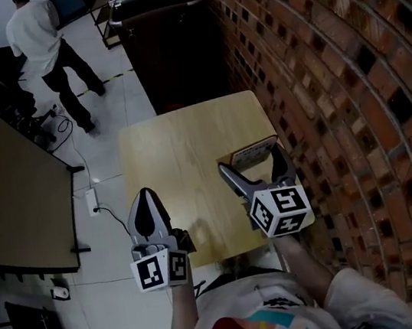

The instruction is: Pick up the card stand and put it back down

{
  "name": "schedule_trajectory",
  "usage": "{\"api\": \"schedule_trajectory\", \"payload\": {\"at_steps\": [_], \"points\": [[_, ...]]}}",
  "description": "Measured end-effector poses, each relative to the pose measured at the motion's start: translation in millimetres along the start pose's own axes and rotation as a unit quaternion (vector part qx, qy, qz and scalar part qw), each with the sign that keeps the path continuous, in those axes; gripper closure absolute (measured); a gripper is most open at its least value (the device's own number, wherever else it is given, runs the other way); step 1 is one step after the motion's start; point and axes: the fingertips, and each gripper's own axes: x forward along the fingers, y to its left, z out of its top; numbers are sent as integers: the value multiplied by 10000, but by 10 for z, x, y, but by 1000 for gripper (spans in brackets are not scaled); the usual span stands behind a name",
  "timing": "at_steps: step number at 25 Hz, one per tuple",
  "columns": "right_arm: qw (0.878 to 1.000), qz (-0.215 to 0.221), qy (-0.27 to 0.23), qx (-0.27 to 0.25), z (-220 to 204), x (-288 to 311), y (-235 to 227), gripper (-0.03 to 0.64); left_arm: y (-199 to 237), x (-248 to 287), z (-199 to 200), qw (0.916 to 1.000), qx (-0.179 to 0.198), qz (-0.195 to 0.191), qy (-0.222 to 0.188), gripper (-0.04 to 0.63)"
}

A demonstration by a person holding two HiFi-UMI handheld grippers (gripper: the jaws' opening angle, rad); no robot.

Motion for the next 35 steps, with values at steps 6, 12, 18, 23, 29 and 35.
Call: {"api": "schedule_trajectory", "payload": {"at_steps": [6, 12, 18, 23, 29, 35], "points": [[9996, -98, 175, -178, -150, 602, -204, 43, 150, 113, -134, 9998, -33, 120, 133, 589], [9979, -323, 555, -129, -489, 1420, -532, 43, 310, 280, -328, 9988, -158, 279, 382, 589], [9887, -768, 1268, -231, -1118, 2250, -1007, 43, 636, 309, -516, 9956, 4, 591, 721, 589], [9792, -991, 1750, -271, -1558, 2723, -1247, 48, 936, 265, -612, 9913, 106, 924, 927, 589], [9751, -1096, 1918, -208, -1733, 2984, -1358, 46, 1100, 251, -724, 9884, 25, 1124, 1021, 589], [9752, -1055, 1930, -265, -1771, 3026, -1396, 46, 1069, 287, -750, 9889, 17, 1097, 1000, 589]]}}
